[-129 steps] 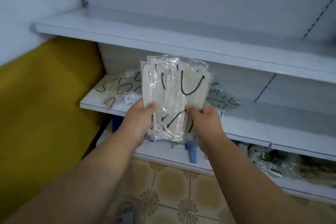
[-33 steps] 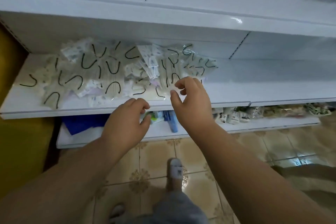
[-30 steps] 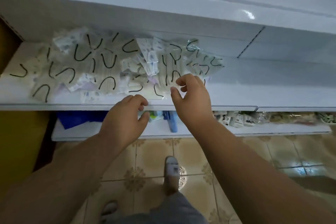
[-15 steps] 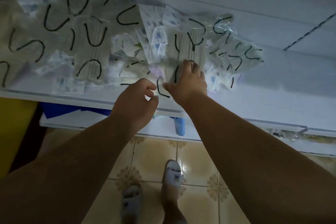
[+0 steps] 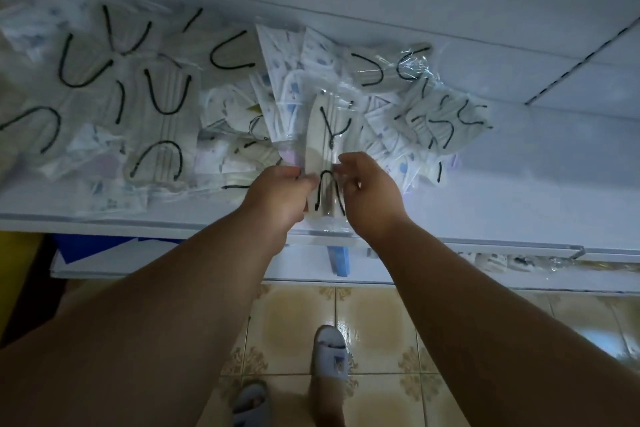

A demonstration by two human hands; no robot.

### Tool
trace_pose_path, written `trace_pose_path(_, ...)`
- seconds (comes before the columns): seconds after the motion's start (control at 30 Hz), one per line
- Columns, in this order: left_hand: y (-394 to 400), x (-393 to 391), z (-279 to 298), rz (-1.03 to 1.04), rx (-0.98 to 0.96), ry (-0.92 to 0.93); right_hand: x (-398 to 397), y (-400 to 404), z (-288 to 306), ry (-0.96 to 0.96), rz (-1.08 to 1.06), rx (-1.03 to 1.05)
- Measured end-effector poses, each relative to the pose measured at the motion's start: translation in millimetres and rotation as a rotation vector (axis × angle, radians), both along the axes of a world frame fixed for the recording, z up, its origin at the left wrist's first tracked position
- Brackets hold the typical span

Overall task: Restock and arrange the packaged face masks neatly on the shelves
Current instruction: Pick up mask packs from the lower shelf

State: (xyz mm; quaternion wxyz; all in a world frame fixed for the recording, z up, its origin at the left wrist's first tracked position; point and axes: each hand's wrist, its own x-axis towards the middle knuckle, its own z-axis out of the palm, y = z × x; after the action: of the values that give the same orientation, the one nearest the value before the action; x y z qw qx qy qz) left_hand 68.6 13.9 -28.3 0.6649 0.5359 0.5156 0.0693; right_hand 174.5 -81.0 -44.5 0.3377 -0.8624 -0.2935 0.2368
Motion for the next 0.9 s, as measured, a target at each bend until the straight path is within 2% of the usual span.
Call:
trace_pose_path(0.13, -9, -2, -3, -0.075, 0.049, 0.028, -16, -7, 1, 0.243, -0.149, 0.207)
trace_pose_path(0.3, -12, -16, 2, -0.018, 0.001, 0.007, -19, -12, 8, 0.249, -0.359, 0.172)
trace_pose_path(0.43, -8, -24, 6, -0.040, -0.112, -0.063, -20, -5, 18, 0.527, -0.369, 0.078)
trace_pose_path(0.6, -10, -22, 6, -0.032, -0.100, -0.101, -13, -19, 22, 0.908, -0.526, 0.354)
trace_pose_path(0.67, -15, -19, 8, -0.038, -0.135, -0.148, -8, -28, 24, 0.981, -0.527, 0.437)
trace_pose_path(0.73, -20, -16, 9, -0.001, -0.230, -0.190, -4, -32, 24, 0.953, -0.492, 0.463)
trace_pose_path(0.77, -22, -13, 9, 0.014, -0.273, -0.208, -3, -33, 25, 0.880, -0.475, 0.420)
trace_pose_path(0.83, -26, -6, 10, 0.038, -0.281, -0.198, 5, -31, 26, 0.618, -0.440, 0.235)
trace_pose_path(0.9, -28, 5, 10, 0.070, -0.211, -0.167, 23, -27, 25, 0.325, -0.453, 0.119)
